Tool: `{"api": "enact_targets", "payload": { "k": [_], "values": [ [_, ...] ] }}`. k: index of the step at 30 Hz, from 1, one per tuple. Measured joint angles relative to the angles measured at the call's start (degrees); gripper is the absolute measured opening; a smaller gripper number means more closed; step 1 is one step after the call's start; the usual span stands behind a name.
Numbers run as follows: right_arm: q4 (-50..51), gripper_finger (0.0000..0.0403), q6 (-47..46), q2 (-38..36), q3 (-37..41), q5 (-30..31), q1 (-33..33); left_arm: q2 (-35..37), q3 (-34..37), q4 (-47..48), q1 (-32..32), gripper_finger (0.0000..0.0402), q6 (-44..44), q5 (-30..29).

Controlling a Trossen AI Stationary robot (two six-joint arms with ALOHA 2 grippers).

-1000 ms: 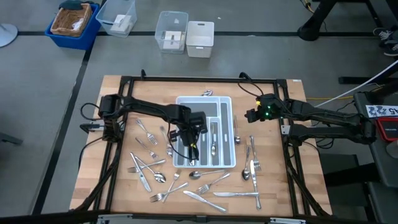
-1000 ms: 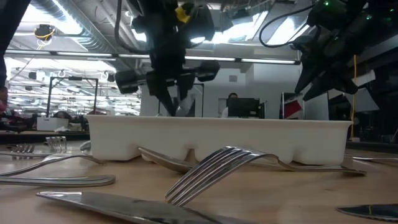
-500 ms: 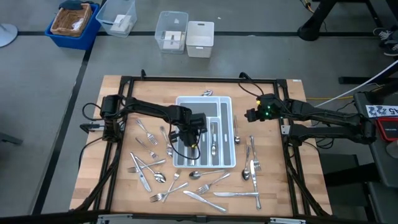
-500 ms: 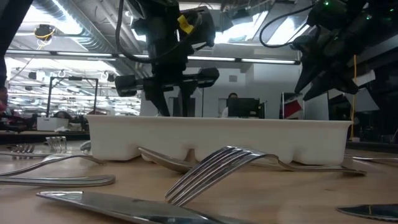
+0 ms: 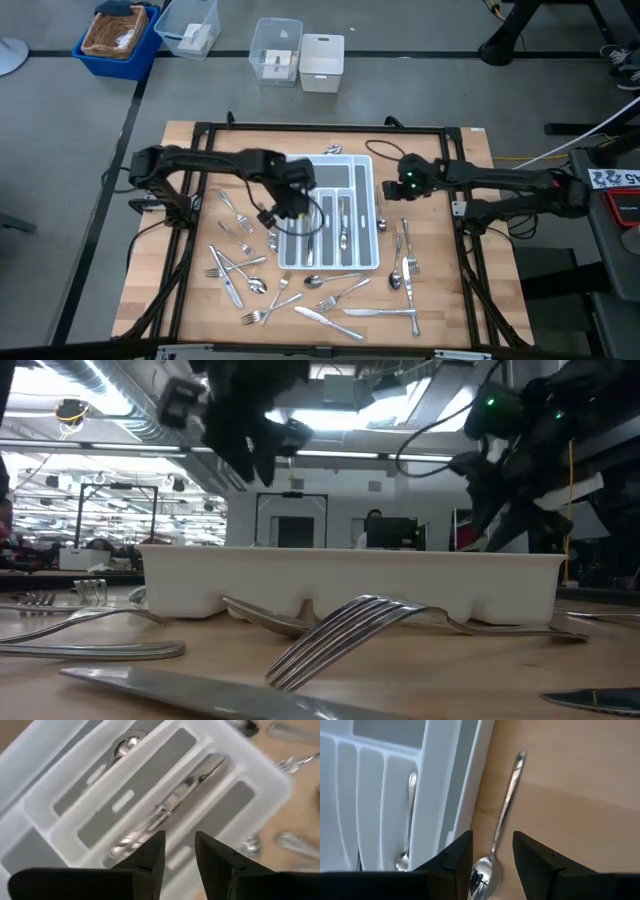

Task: Sort silverware
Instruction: Put the silver spoon into the white cutlery tray

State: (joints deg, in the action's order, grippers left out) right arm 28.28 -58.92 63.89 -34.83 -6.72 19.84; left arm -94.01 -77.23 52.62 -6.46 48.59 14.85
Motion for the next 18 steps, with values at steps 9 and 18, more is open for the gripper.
{"api": "enact_targets", "payload": {
  "k": [9, 18],
  "values": [
    [-1.79, 0.014, -4.53, 8.96, 0.0, -0.15, -3.25, 7.47, 0.0, 9.6, -6.58, 0.0096, -5.11, 1.31],
    [-5.71, 0.014, -12.13, 13.3, 0.0, 7.53, -11.58, 10.22, 0.0, 11.6, -11.51, 0.0096, -4.83, 1.51]
  ]
}}
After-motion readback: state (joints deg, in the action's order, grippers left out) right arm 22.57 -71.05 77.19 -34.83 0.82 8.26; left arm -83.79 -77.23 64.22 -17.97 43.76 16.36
